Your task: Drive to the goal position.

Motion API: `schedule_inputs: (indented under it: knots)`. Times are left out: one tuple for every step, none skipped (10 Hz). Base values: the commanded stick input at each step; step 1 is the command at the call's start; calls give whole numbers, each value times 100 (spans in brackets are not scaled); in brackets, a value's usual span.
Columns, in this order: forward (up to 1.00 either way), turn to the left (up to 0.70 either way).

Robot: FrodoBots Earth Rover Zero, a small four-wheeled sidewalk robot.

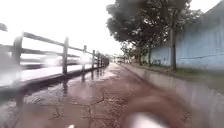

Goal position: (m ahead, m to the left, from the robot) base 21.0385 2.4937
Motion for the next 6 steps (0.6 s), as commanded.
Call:
schedule_inputs:
  knots:
    - [100, 0]
    - [100, 0]
    - [100, 0]
    - [100, 0]
    - [100, 0]
    - [100, 0]
